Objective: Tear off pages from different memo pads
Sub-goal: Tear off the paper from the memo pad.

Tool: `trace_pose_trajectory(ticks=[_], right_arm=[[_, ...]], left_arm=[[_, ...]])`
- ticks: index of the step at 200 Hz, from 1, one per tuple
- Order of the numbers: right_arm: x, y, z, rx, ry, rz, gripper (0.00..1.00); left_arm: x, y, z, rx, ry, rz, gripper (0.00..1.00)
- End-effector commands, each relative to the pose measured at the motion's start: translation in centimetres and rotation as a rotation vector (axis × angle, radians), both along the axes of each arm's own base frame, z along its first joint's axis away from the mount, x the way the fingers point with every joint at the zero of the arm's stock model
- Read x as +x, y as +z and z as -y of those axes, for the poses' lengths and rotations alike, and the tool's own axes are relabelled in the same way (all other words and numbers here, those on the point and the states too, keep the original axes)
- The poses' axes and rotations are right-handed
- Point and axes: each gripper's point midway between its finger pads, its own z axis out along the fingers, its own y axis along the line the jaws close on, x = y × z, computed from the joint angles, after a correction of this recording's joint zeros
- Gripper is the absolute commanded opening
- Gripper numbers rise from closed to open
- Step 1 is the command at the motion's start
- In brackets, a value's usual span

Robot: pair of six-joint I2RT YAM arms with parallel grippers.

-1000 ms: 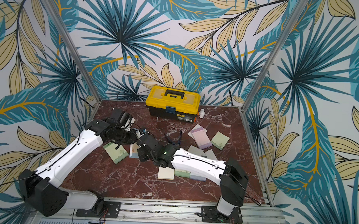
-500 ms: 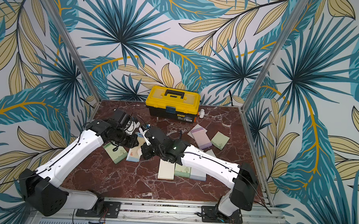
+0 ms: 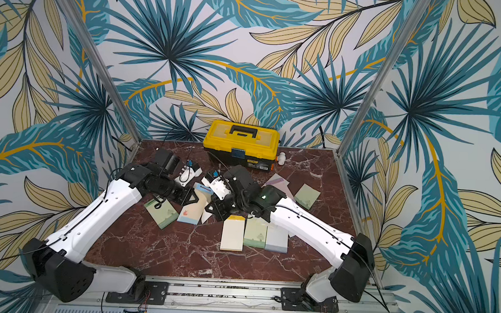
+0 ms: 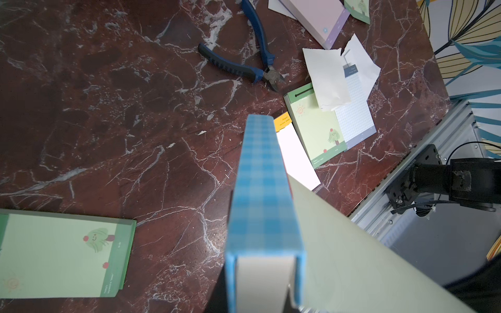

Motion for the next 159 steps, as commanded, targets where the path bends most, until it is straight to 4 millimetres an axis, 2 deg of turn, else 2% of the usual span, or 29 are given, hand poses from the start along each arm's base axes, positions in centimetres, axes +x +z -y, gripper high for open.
trace_pose_trajectory(ticks=[1,24,30,44,60,114,159], right_arm=[[-1.2,-0.2,1.2,-0.017,0.067,-0.026,0.02],[-1.3,-0.1,1.6,-0.037,0.077,-0.02,0.04],[-0.2,-0.1,2.4,-0.041,0.047,-0.017,0.04],[0.0,-0.1,2.7,-0.048,0.055,-0.024,0.05],[-0.2,0.2,2.7,-0.042,0.077,-0.034,0.07],[-1.0,1.2,1.8,0.015,0.149,-0.073,0.08],[-0.7,1.0,2.6,-0.014,0.189,-0.085,0.07]], left_arm=[[-0.3,1.2,0.3,-0.019,-0.036,0.018,0.0],[-0.7,1.0,0.2,-0.018,-0.045,0.002,0.0],[-0.8,1.1,0.2,-0.015,-0.046,0.003,0.0],[-0.9,1.1,0.1,-0.013,-0.049,0.005,0.0],[-1.0,1.2,0.1,-0.017,-0.044,0.01,0.0],[-0.9,1.0,0.7,-0.052,-0.051,-0.001,0.0],[-2.5,1.5,1.1,-0.079,-0.14,0.0,0.0]])
